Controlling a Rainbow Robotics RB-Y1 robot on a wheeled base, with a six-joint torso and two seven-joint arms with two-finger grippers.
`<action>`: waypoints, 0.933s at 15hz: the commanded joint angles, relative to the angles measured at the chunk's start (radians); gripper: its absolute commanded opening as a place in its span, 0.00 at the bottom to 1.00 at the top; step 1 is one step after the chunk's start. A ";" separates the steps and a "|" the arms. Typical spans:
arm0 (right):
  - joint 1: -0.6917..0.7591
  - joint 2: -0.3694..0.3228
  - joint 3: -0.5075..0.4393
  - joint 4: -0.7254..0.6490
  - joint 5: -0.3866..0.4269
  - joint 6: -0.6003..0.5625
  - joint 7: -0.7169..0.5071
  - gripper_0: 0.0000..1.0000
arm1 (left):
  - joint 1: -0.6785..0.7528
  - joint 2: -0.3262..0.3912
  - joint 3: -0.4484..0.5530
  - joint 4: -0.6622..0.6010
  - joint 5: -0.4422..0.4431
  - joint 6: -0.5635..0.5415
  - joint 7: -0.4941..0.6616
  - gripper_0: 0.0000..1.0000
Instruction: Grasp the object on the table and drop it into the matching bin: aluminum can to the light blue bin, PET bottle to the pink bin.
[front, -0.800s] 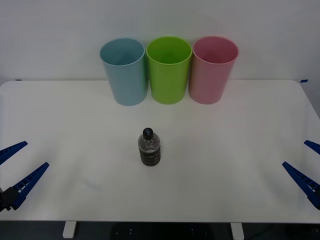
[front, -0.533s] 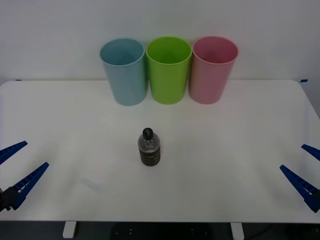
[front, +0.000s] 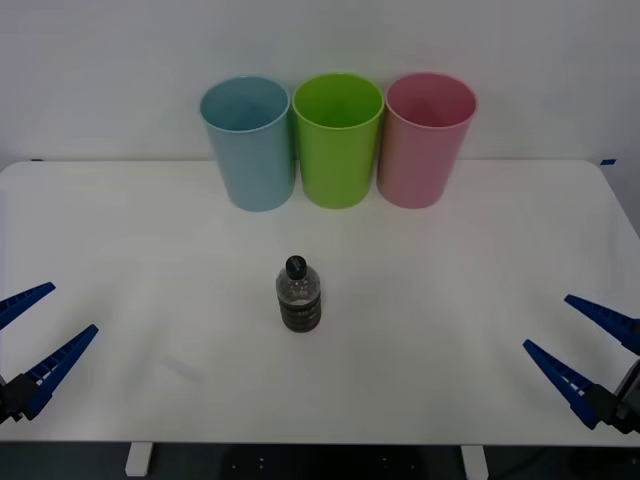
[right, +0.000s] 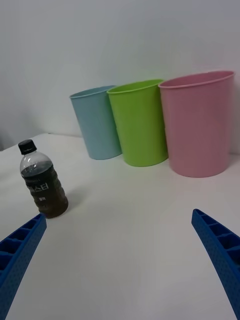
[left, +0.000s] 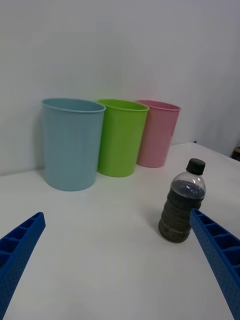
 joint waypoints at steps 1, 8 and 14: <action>-0.018 0.000 0.036 0.001 0.033 0.000 0.027 1.00 | 0.000 0.000 0.000 0.000 0.000 0.000 0.000 1.00; -0.048 0.000 0.158 0.003 0.059 0.023 0.182 1.00 | 0.000 0.000 0.000 0.000 0.000 0.000 0.000 1.00; -0.068 -0.002 0.268 0.003 0.060 0.089 0.208 1.00 | 0.000 0.000 0.000 0.000 0.000 0.000 0.000 1.00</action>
